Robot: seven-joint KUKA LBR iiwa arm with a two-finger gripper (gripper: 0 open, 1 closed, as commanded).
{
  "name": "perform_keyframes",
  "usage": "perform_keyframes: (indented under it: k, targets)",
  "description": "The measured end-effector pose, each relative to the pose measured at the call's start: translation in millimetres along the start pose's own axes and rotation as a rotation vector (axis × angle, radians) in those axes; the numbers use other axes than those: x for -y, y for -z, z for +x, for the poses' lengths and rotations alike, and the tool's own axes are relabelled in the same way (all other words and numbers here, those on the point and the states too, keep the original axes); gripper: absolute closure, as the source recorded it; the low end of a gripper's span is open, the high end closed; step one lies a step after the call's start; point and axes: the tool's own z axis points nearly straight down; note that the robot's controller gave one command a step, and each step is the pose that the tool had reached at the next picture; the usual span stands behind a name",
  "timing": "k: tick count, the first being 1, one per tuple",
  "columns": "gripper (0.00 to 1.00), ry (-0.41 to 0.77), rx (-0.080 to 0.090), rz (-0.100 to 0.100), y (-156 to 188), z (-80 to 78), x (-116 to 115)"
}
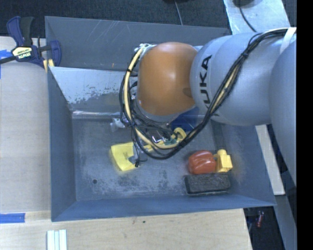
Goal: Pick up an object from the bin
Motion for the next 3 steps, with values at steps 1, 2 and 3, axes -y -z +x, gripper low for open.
perform_keyframes:
  k: [1, 2, 3]
  targets:
    - [0.00, 0.087, 0.004, 0.001, 0, -14.0, -4]
    - [0.00, -0.061, 0.003, 0.001, -23, -20.3, 2]
    - [0.00, 0.142, 0.009, 0.002, -29, -23.3, 15]
